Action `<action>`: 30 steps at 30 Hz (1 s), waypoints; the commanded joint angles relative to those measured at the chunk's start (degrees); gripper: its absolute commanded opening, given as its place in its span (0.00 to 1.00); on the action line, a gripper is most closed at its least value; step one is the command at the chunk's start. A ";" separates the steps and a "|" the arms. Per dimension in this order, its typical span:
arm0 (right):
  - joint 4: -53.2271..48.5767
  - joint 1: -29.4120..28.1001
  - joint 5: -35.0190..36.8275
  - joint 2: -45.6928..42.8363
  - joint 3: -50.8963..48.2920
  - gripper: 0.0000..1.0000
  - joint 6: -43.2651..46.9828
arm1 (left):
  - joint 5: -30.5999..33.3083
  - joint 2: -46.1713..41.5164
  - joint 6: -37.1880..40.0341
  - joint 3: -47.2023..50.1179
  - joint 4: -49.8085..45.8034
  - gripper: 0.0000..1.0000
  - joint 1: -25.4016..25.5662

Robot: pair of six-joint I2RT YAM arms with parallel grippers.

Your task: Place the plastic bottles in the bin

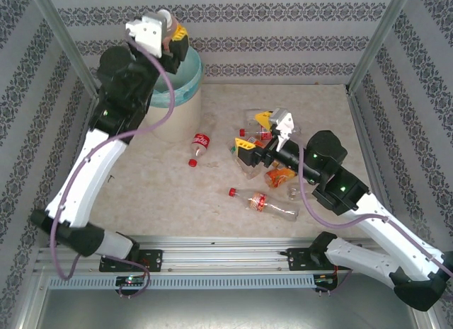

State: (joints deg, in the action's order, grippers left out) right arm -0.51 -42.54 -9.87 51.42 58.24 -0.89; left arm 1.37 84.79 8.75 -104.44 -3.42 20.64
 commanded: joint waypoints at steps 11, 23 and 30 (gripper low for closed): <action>-1.09 -1.00 -1.34 0.79 1.59 0.84 -0.35 | -8.22 22.33 -11.92 -9.24 -9.47 0.37 -17.20; -3.14 -1.11 0.62 0.64 0.16 0.84 1.04 | -12.41 32.12 -12.27 -12.50 -10.95 0.43 -17.92; -3.23 -1.08 0.03 1.32 0.36 0.85 1.69 | -14.88 33.49 -12.27 -17.74 -15.64 0.77 -17.96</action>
State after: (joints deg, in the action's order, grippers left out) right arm -3.75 -43.29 -10.04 52.64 58.70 -0.05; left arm -11.42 118.63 -2.68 -118.96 -16.69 2.92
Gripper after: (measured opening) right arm 0.846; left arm 0.761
